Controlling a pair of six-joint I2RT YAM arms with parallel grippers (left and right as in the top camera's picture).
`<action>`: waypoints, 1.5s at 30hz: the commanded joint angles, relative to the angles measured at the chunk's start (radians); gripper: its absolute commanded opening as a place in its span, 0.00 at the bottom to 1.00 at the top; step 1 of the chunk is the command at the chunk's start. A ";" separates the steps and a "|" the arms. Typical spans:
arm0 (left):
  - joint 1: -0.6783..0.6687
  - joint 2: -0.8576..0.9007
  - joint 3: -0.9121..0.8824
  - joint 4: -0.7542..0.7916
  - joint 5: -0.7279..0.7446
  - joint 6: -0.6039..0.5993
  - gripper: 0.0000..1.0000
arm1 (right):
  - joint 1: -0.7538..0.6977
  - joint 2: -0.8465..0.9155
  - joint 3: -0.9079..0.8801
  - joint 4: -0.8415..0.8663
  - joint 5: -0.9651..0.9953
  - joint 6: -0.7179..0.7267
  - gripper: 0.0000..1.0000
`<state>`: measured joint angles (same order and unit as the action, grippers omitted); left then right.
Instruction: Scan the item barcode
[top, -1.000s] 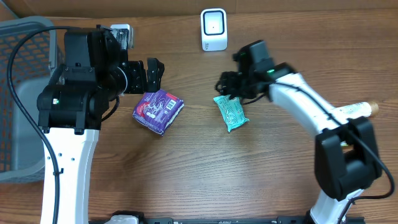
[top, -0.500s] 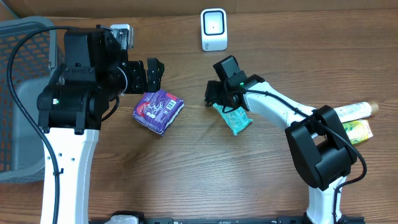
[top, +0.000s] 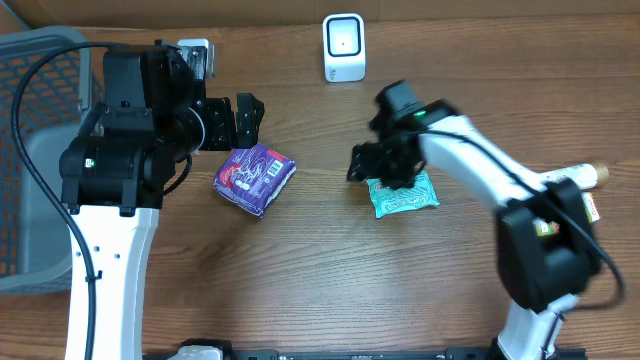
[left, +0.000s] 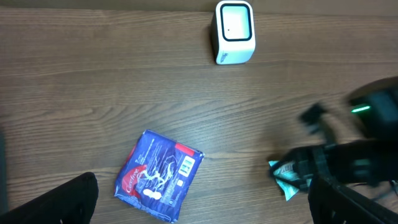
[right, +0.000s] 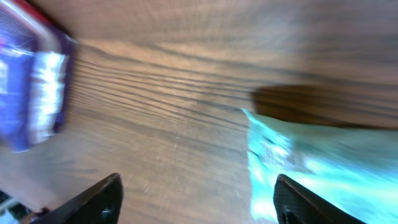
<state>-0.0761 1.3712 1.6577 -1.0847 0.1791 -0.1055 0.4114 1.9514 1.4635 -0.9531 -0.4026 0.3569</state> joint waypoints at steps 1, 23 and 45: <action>0.004 0.003 0.013 0.003 -0.006 -0.014 1.00 | -0.107 -0.183 0.049 -0.044 -0.027 -0.149 0.84; 0.005 0.003 0.013 0.003 -0.006 -0.014 1.00 | -0.458 0.111 -0.116 -0.100 -0.326 -0.729 0.82; 0.004 0.003 0.013 0.003 -0.006 -0.014 0.99 | -0.379 0.206 -0.271 0.138 -0.432 -0.584 0.13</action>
<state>-0.0761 1.3712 1.6577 -1.0847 0.1791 -0.1051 0.0280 2.1258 1.2156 -0.8253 -0.8867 -0.2657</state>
